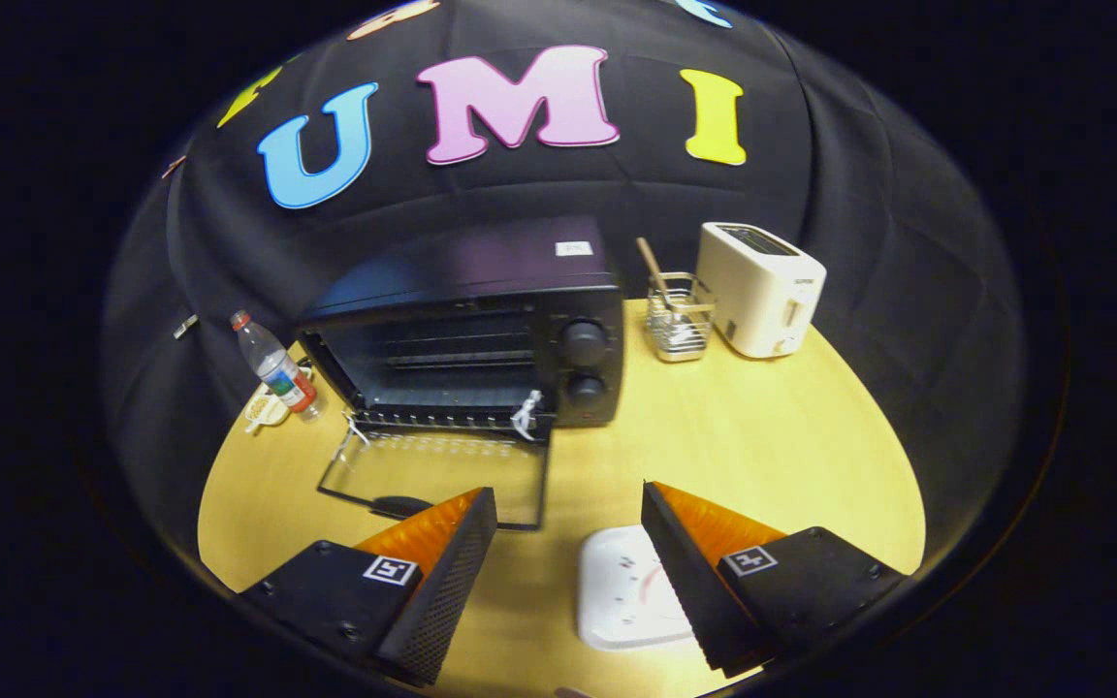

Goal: Open the toaster oven, put the food inside, and close the toaster oven door.

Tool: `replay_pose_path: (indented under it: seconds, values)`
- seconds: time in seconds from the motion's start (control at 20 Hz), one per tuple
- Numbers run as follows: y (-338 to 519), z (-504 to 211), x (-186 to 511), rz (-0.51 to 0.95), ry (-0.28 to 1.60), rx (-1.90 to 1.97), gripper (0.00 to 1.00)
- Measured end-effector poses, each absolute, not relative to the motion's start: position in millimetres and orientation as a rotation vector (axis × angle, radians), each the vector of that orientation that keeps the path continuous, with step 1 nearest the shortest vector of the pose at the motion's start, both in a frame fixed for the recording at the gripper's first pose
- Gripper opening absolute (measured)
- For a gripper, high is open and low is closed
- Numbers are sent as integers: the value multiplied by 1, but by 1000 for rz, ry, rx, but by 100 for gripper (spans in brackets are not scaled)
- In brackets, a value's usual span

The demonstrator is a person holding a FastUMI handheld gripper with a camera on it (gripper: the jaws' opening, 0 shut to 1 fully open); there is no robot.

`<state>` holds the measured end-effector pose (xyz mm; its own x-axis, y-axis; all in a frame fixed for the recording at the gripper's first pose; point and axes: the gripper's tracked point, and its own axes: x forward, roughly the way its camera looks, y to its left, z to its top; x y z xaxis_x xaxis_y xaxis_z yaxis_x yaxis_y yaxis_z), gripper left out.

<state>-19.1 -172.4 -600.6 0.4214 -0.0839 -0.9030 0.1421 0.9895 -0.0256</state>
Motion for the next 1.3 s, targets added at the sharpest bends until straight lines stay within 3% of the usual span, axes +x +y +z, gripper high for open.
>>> replay_pose_path:
  seconds: [0.4,0.55,0.65,0.75,1.1,1.2,1.3]
  values:
    - [-288,-629,-82,-115,1330,-175,92]
    - [-304,-648,-99,-135,1415,-157,66]
    - [-305,-662,-110,-129,1473,-129,70]
    - [-307,-670,-120,-134,1515,-101,51]
    - [-299,-684,-140,-92,1626,-57,52]
    - [-298,-691,-134,-108,1628,-60,15]
    - [-298,-689,-133,-111,1640,-50,19]
